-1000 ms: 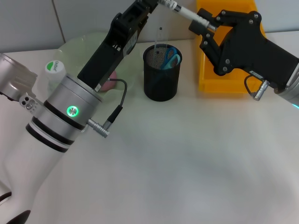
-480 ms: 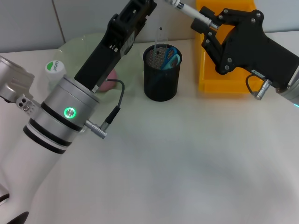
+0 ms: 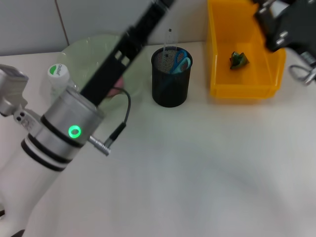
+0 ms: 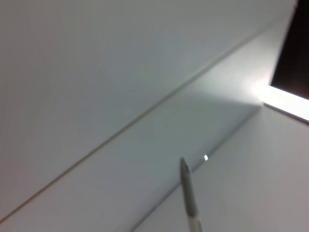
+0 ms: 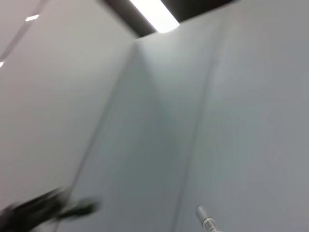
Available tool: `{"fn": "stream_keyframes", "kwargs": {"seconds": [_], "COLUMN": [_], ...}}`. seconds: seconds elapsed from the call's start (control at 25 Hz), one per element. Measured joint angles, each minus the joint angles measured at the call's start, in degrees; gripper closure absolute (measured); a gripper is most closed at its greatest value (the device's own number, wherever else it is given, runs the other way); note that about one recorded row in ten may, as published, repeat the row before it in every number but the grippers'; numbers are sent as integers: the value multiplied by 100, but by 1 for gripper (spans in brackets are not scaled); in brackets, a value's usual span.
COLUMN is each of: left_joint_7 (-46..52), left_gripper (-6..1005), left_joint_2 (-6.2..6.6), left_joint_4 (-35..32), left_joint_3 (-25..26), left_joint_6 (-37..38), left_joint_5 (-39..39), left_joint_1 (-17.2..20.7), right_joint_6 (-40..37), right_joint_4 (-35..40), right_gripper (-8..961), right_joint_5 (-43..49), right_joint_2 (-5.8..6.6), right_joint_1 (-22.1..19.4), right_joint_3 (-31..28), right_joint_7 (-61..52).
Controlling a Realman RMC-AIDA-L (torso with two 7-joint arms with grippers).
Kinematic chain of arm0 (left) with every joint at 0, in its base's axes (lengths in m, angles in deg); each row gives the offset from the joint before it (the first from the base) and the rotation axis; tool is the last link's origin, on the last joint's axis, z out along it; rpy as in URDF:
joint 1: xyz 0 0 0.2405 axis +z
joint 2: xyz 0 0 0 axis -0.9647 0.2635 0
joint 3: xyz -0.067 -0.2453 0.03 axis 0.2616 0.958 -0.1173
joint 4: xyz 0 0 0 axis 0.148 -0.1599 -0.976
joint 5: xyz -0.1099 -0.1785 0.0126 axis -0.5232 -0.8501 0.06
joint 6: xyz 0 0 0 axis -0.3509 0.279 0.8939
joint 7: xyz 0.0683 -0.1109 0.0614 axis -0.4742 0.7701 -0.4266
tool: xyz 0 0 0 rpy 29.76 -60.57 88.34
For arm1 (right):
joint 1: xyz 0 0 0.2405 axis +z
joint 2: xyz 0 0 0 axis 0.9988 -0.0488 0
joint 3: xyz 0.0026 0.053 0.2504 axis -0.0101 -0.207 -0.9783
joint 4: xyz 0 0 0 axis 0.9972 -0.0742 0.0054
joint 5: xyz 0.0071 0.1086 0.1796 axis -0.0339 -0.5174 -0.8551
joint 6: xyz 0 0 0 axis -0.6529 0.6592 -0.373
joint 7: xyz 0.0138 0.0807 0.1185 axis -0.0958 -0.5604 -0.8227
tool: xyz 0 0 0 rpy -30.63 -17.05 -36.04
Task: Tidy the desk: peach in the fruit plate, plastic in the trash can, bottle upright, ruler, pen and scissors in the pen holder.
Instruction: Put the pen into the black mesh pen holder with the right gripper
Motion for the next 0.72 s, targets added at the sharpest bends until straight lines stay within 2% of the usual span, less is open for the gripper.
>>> {"fn": "stream_keyframes", "kwargs": {"seconds": [0.04,0.12,0.2,0.24,0.28,0.4,0.44,0.48,0.52,0.6,0.64,0.68,0.72], "left_joint_7": [-563,-723,-1038,-1269,-1269,-1496,-1528,-1528,-1514,-1453,-1414,-1414,-1328], "left_gripper": [218,170,123,123,123,123,123,123,123,123,123,123,123], "left_joint_2": [20,28,48,73,73,115,129,129,136,151,158,158,181], "left_joint_4": [232,304,460,576,576,708,724,724,724,722,726,726,731], "left_joint_3": [28,34,110,298,298,905,1341,1341,1560,1955,2146,2146,2685], "left_joint_6": [326,442,708,916,916,1240,1327,1327,1336,1332,1321,1321,1288], "left_joint_5": [522,716,1268,1923,1923,3358,4205,4205,4626,5325,5672,5672,6389], "left_joint_1": [-10,-21,-44,-54,-54,-34,-19,-19,-15,-14,-13,-13,-6], "right_joint_6": [95,255,330,452,452,528,541,541,528,506,473,473,486], "right_joint_4": [321,849,1108,1739,1739,2651,3111,3111,3554,3723,4121,4121,4413], "right_gripper": [819,818,817,816,816,814,814,813,812,811,811,810,810], "right_joint_5": [-139,-104,-33,249,249,1019,1518,1518,2060,2289,2811,2811,3335], "right_joint_2": [33,68,85,152,152,318,442,442,561,600,671,671,731], "right_joint_1": [-98,-201,-235,-286,-286,-237,-132,-132,33,109,291,291,516], "right_joint_3": [-2,19,38,65,65,67,69,69,68,69,75,75,113], "right_joint_7": [-799,-1714,-2142,-3109,-3109,-4766,-5727,-5727,-6575,-6875,-7536,-7536,-8097]}}
